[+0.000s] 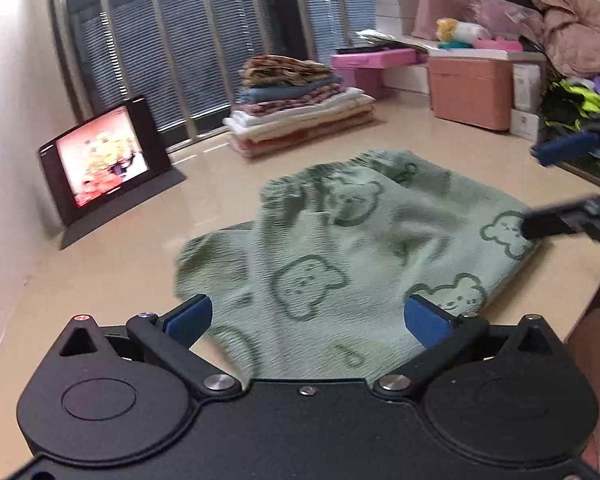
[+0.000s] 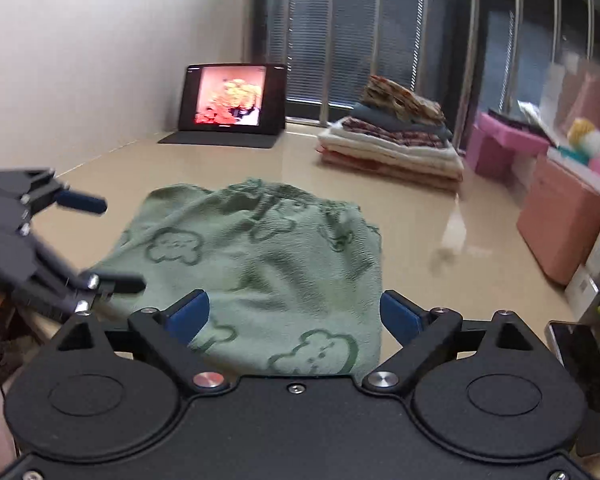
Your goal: Fold clothes
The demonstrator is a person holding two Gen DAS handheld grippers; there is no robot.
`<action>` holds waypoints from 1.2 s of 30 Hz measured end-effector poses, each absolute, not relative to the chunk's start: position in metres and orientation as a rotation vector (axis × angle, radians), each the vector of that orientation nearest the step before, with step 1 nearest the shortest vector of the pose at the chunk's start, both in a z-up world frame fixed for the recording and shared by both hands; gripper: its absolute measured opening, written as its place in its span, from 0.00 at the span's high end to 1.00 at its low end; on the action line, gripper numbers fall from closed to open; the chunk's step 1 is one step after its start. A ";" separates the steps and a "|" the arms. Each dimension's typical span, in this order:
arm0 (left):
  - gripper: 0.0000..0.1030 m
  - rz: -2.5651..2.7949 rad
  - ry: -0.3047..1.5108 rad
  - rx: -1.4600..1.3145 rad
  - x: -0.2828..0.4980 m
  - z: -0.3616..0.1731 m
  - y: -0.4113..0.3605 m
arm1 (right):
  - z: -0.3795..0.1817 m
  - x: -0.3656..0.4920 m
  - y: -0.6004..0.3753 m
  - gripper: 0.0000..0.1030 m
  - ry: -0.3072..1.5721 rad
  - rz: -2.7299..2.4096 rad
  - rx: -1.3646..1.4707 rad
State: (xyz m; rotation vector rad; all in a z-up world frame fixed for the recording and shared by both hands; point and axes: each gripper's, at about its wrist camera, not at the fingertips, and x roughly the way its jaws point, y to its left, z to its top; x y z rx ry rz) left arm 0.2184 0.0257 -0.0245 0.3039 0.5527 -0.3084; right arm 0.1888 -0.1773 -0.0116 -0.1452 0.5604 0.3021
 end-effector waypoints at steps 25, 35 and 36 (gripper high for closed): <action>0.00 -0.007 0.523 -0.001 0.141 -0.027 0.162 | -0.045 0.151 -0.018 0.11 0.424 0.513 -0.564; 0.00 -0.015 0.524 -0.005 0.131 -0.031 0.177 | -0.061 0.184 0.033 0.55 0.502 0.523 -0.672; 0.00 -0.018 0.525 -0.011 0.132 -0.031 0.178 | -0.061 0.185 0.035 0.56 0.508 0.514 -0.671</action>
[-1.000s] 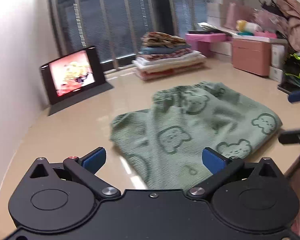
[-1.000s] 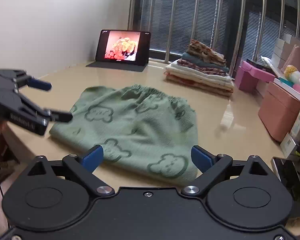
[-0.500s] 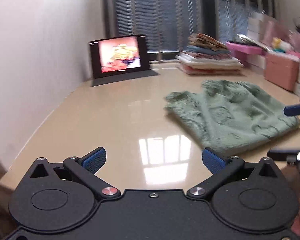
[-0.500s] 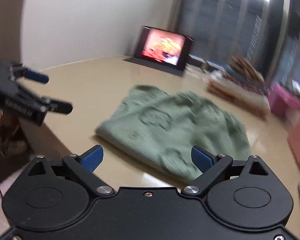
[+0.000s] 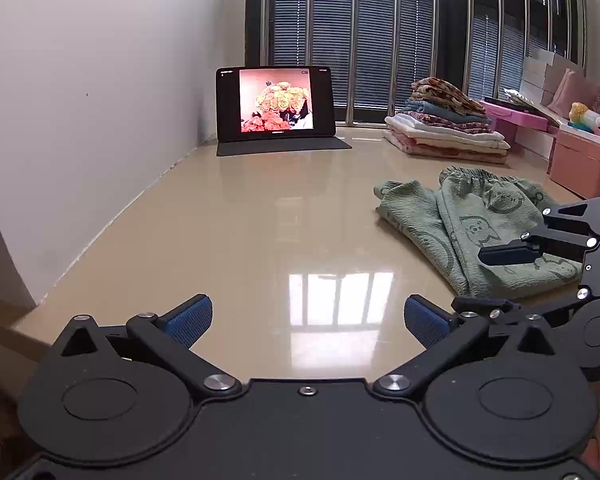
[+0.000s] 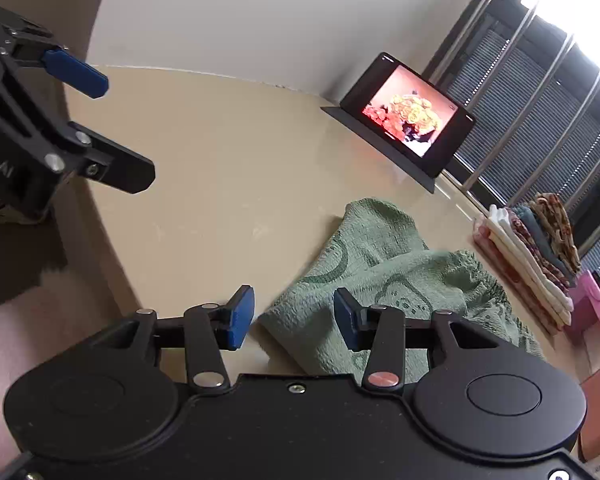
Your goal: Fold clothes
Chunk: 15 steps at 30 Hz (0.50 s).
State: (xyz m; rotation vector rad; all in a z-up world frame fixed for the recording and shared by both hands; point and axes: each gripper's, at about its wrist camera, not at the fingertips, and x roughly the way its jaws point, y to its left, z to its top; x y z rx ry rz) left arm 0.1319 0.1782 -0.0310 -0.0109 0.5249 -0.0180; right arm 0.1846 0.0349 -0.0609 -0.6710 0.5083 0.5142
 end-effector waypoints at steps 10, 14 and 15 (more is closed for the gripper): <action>0.00 -0.078 0.518 0.004 0.138 -0.024 0.168 | -0.049 0.226 0.007 0.75 0.756 0.526 -0.363; 0.00 -0.111 0.532 0.000 0.147 -0.020 0.166 | -0.052 0.231 -0.004 0.87 0.786 0.546 -0.284; 0.00 -0.124 0.540 -0.010 0.152 -0.019 0.166 | -0.052 0.233 -0.007 0.92 0.793 0.545 -0.257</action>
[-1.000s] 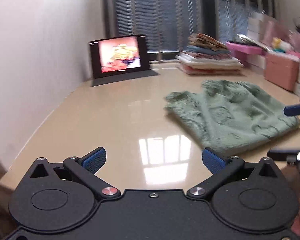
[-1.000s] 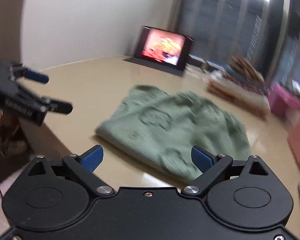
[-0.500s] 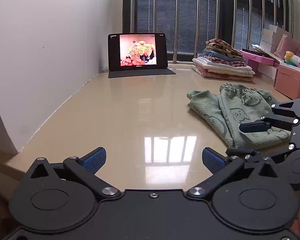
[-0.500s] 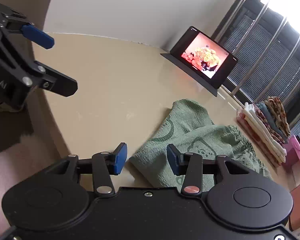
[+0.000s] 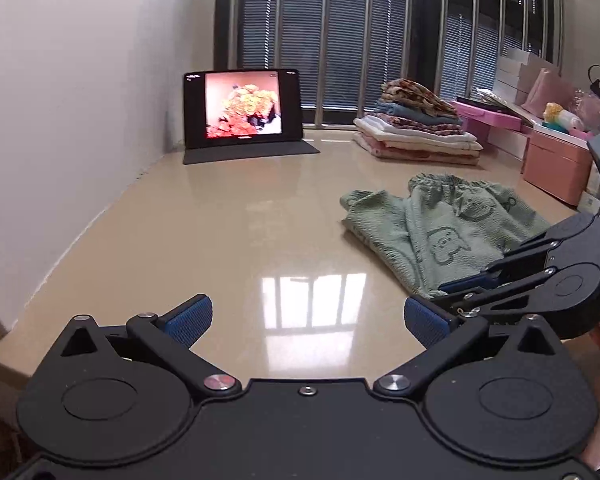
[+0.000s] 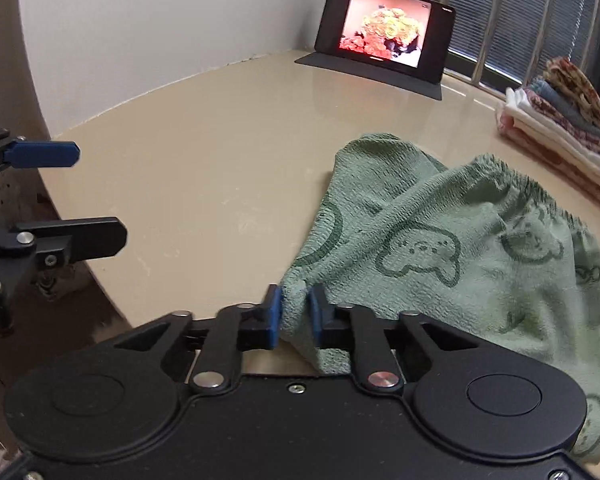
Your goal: Fold clothes
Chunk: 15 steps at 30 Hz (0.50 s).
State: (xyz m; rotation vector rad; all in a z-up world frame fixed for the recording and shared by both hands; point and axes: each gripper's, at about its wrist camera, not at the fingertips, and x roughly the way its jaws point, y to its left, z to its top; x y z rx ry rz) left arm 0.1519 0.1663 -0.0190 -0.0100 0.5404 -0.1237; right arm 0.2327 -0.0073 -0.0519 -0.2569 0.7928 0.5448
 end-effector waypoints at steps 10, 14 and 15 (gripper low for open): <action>0.02 -0.285 0.679 -0.451 0.212 -0.022 0.171 | -0.043 0.253 -0.081 0.95 0.813 0.589 0.272; 0.12 -0.352 0.745 -0.669 0.249 -0.036 0.161 | -0.027 0.248 -0.107 0.95 0.751 0.612 0.348; 0.17 -0.358 0.758 -0.721 0.260 -0.039 0.158 | -0.024 0.247 -0.113 0.95 0.740 0.620 0.369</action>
